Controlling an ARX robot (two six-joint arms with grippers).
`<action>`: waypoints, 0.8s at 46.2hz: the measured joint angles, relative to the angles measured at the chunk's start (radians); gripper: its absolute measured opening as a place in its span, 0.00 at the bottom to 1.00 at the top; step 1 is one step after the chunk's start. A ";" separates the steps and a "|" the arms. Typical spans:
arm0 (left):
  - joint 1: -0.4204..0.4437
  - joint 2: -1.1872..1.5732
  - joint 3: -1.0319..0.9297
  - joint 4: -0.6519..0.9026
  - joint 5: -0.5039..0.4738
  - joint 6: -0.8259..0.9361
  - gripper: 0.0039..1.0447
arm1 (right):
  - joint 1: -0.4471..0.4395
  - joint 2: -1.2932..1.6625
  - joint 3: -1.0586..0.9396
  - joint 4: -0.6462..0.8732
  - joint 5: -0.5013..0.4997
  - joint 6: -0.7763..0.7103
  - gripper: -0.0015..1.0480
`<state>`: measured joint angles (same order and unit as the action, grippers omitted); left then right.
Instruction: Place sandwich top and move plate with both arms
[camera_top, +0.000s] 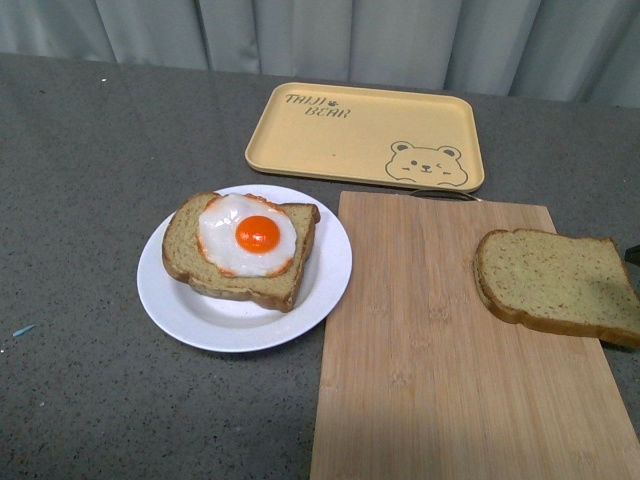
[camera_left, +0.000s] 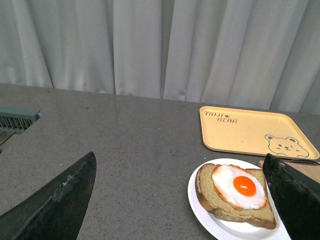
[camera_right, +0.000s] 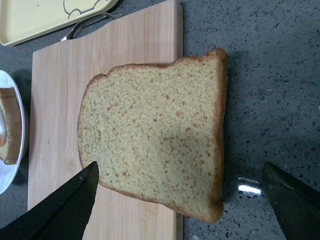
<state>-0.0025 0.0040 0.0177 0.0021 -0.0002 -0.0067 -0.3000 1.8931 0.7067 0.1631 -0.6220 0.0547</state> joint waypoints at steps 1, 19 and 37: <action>0.000 0.000 0.000 0.000 0.000 0.000 0.94 | -0.001 0.005 0.003 -0.002 -0.002 0.000 0.91; 0.000 0.000 0.000 0.000 0.000 0.000 0.94 | 0.022 0.174 0.094 -0.029 -0.002 0.026 0.91; 0.000 0.000 0.000 0.000 0.000 0.000 0.94 | 0.027 0.217 0.125 -0.018 0.023 0.114 0.27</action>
<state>-0.0025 0.0040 0.0177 0.0021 -0.0002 -0.0067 -0.2726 2.1105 0.8314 0.1455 -0.5995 0.1688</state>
